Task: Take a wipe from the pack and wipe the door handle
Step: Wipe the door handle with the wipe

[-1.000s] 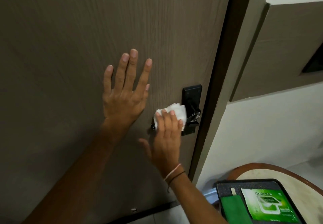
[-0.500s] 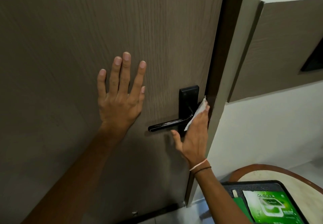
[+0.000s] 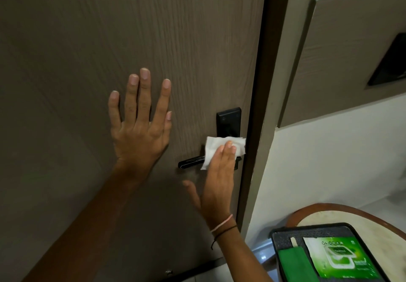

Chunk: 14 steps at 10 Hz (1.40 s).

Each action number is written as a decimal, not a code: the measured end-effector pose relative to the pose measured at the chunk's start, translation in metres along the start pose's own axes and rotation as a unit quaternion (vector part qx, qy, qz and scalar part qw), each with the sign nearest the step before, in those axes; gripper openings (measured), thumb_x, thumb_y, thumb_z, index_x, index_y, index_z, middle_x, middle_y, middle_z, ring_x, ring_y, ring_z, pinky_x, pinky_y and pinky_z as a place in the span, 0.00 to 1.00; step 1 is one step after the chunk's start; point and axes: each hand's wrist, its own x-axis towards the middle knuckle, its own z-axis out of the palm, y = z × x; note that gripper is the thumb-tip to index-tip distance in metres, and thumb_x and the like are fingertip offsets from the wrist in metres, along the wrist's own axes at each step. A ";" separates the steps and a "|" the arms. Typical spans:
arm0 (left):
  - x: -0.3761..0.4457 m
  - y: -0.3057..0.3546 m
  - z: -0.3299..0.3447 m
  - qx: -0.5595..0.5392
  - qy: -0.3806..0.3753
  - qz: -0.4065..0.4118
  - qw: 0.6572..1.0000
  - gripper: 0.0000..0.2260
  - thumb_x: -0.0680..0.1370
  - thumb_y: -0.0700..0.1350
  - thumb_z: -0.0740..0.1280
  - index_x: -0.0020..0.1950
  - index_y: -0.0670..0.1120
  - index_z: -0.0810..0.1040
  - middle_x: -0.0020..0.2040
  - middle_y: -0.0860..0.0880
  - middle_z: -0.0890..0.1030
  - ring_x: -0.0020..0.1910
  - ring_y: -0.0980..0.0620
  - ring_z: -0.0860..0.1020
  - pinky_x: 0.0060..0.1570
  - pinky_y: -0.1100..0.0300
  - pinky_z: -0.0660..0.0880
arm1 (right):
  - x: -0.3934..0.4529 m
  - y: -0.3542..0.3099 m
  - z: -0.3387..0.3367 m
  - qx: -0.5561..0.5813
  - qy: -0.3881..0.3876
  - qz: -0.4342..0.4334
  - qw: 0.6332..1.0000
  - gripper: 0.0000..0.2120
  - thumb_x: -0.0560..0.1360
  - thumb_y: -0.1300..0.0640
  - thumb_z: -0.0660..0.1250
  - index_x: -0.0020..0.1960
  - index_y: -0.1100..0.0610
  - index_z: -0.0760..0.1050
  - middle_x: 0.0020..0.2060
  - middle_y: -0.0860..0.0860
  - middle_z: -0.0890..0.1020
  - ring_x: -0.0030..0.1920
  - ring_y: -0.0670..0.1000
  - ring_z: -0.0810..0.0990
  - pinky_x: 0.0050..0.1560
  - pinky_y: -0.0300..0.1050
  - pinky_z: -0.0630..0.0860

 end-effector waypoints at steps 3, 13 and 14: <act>0.002 0.001 0.000 0.004 0.004 0.006 1.000 0.30 0.88 0.52 0.58 0.86 0.50 0.49 0.82 0.40 0.58 0.84 0.47 0.40 0.83 0.44 0.40 | 0.030 0.004 -0.011 0.211 0.071 0.143 0.964 0.43 0.79 0.31 0.55 0.79 0.63 0.55 0.79 0.61 0.62 0.81 0.56 0.61 0.81 0.46 0.60; 0.003 0.000 0.000 0.010 0.007 0.006 1.000 0.30 0.88 0.52 0.59 0.86 0.49 0.50 0.81 0.39 0.59 0.84 0.47 0.40 0.83 0.44 0.40 | 0.017 -0.022 -0.009 -0.023 -0.050 -0.161 0.985 0.34 0.80 0.32 0.56 0.69 0.60 0.74 0.63 0.56 0.80 0.66 0.56 0.76 0.77 0.47 0.57; 0.002 0.000 0.001 0.011 0.009 0.007 1.000 0.29 0.88 0.52 0.58 0.86 0.49 0.51 0.81 0.39 0.60 0.84 0.46 0.40 0.83 0.44 0.40 | -0.004 -0.019 0.003 -0.072 -0.050 -0.186 0.979 0.42 0.80 0.32 0.57 0.82 0.61 0.53 0.80 0.57 0.61 0.83 0.56 0.55 0.83 0.51 0.47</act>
